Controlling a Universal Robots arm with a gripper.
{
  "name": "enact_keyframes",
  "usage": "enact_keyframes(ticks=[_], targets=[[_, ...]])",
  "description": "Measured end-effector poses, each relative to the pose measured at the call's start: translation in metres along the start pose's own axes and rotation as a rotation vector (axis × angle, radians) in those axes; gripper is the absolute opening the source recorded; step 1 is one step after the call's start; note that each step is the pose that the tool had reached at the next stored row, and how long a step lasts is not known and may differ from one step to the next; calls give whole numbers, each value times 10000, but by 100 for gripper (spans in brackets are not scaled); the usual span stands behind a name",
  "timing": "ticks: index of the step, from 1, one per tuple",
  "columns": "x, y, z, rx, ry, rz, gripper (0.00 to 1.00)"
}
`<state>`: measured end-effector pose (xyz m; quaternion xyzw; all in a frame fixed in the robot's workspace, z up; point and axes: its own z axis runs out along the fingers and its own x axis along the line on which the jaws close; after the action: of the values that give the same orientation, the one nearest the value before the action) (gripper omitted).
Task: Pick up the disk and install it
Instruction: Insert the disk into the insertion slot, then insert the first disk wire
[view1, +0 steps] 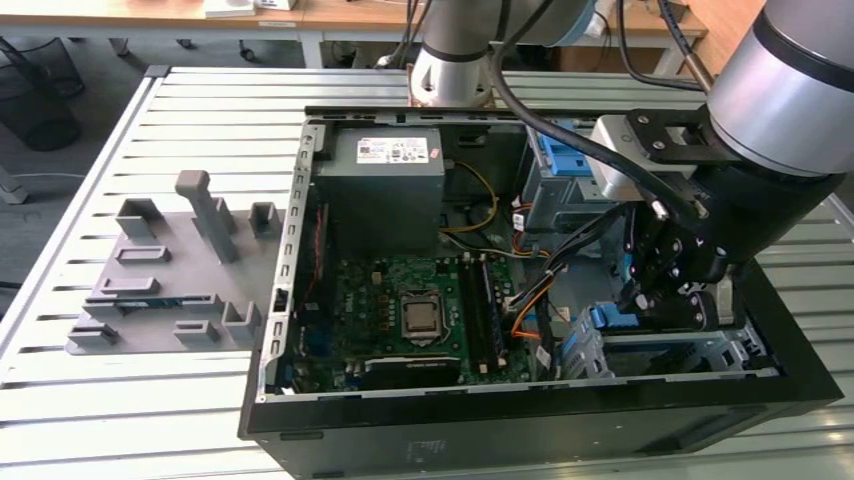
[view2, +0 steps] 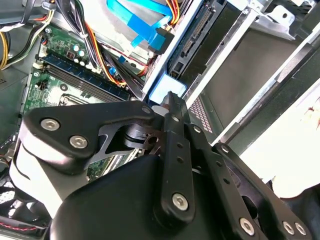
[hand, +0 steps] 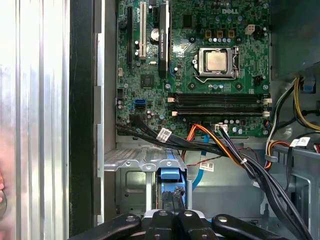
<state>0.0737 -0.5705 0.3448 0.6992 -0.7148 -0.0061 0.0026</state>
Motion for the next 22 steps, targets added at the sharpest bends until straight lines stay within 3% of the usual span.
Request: enact_keyframes(ticks=[12,18,22], targets=[[0,-3,13,0,-1,2,11],[-2,-69,12,0,-2,0,11],[-2,-68,-61,0,-1,0,11]])
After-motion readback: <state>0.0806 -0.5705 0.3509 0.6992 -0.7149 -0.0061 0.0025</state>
